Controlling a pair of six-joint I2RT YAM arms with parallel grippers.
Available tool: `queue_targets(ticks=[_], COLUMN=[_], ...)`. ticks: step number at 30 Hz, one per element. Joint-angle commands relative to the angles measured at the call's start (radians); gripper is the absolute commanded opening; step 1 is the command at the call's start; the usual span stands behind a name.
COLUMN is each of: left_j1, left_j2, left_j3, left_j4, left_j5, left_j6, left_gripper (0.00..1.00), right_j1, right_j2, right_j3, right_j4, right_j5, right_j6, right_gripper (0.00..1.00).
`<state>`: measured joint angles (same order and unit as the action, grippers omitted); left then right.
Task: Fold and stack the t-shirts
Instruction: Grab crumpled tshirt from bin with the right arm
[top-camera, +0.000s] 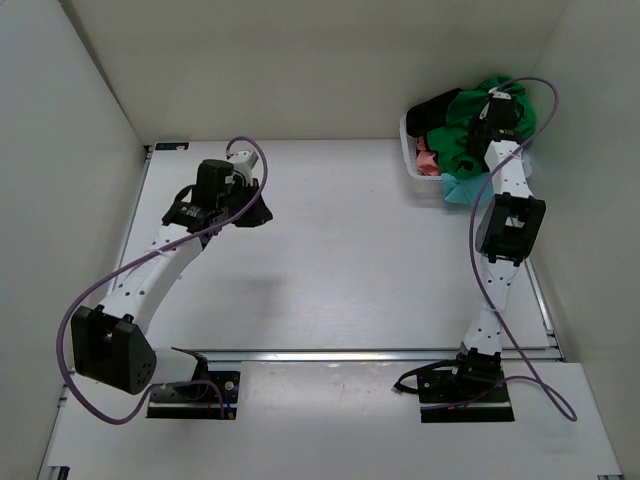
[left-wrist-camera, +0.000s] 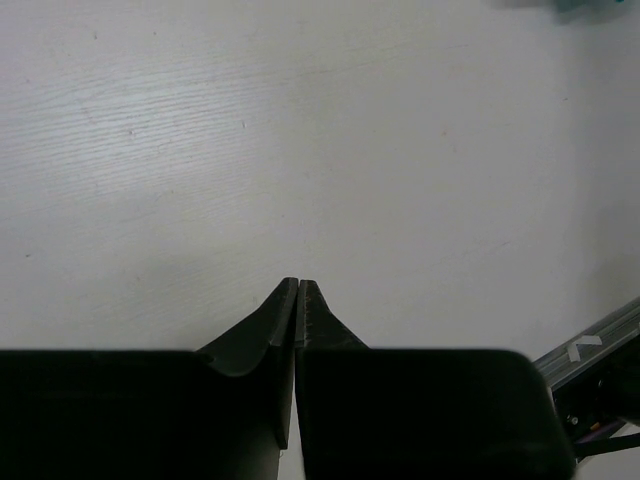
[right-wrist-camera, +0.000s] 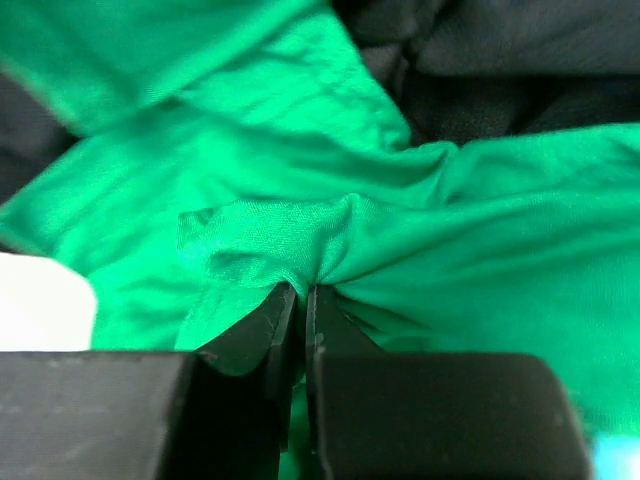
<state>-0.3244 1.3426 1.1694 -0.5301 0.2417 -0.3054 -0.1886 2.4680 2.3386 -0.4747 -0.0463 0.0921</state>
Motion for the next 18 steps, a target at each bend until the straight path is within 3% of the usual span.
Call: queue_targets(ticks=[1,5,7,10,13,18], left_j1=[-0.005,0.001,0.007,0.019,-0.007,0.01], left_j2=[-0.063,-0.117,-0.143,-0.201,-0.246,-0.296], left_j3=[-0.004,-0.03,-0.053,-0.12,-0.139,-0.081], left_j4=[0.019,0.042,0.065,0.087,0.065,0.015], left_j5=[-0.013,-0.002,0.019,0.04,0.015,-0.01], left_j6=[-0.024,-0.034,-0.041,-0.055,-0.07,-0.119], left_gripper=[0.14,0.14,0.14,0.14,0.13,0.1], right_j1=[0.04,0.061,0.112,0.277,0.339,0.483], right_j2=[-0.219,-0.51,-0.723,-0.91,-0.942,-0.992], right_j3=[0.059,-0.008,-0.144,-0.257,-0.173,-0.266], right_j4=[0.025,0.157,0.298,0.459,0.377,0.334], right_j5=[0.072,-0.021,-0.108,-0.012,-0.039,-0.043], right_j6=[-0.048,-0.023,0.012,-0.128,-0.099,-0.023], right_gripper=[0.0,0.0,0.0,0.0,0.0,0.0])
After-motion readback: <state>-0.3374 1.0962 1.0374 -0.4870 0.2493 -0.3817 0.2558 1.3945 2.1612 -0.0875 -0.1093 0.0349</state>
